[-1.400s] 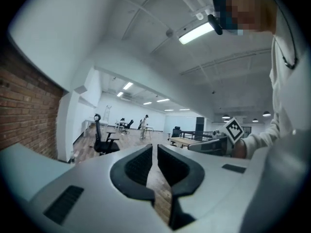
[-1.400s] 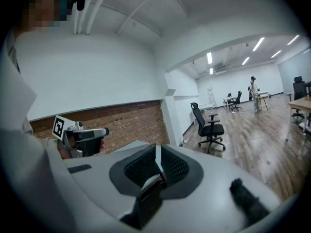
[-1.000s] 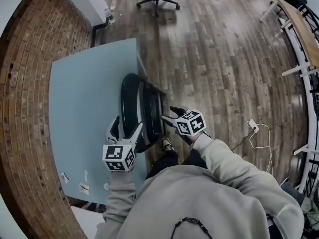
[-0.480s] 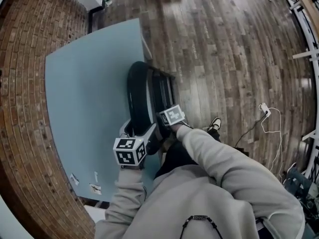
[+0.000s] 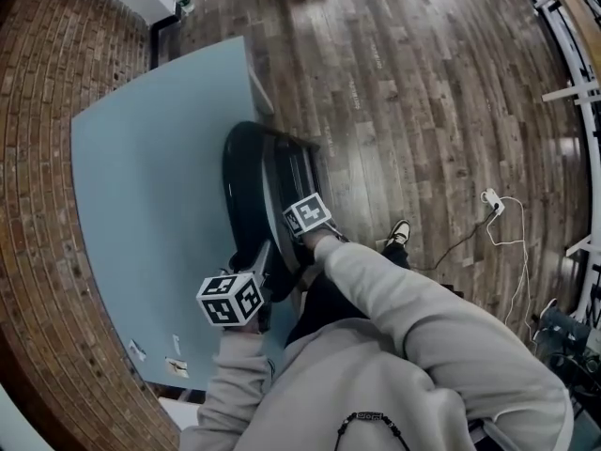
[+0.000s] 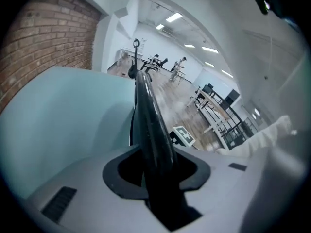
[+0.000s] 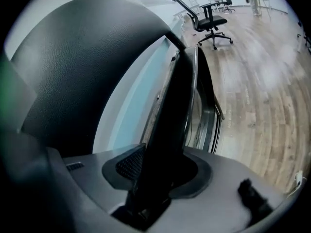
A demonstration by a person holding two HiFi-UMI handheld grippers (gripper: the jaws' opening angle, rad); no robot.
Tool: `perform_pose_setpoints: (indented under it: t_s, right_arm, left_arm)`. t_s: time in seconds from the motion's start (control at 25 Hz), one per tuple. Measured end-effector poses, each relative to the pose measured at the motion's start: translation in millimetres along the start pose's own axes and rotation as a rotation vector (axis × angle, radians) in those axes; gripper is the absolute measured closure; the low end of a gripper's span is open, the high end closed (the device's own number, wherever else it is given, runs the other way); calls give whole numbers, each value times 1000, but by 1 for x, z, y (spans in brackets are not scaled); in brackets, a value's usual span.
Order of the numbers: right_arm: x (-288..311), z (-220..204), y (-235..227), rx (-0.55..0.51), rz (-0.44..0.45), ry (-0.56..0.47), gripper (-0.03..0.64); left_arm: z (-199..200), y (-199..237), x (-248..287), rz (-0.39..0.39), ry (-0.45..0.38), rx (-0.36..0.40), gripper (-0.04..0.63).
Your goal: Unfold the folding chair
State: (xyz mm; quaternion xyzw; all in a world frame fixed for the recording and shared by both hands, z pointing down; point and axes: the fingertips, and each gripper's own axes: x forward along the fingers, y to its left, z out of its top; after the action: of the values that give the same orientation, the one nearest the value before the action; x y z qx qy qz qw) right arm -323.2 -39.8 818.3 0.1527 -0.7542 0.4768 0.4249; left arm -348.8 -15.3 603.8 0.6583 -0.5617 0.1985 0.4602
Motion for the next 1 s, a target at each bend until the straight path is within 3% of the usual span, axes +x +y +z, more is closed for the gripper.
perform_pose_setpoints:
  t_s: [0.12, 0.32, 0.56, 0.72, 1.0]
  right_arm:
    - [-18, -10, -21, 32, 3, 47, 462]
    - [-57, -36, -83, 112, 88, 107, 460]
    - [-104, -69, -186, 179, 234, 142, 459]
    - [-128, -95, -266, 189, 303, 119, 442]
    - [-137, -134, -384, 172, 531, 15, 436]
  left_arm:
    - [-2, 2, -1, -8, -26, -59, 475]
    - [-10, 3, 7, 2, -49, -130, 496]
    - [-15, -20, 32, 11, -61, -135, 518]
    - [-21, -59, 62, -24, -79, -165, 517]
    - [-41, -87, 108, -73, -104, -196, 511]
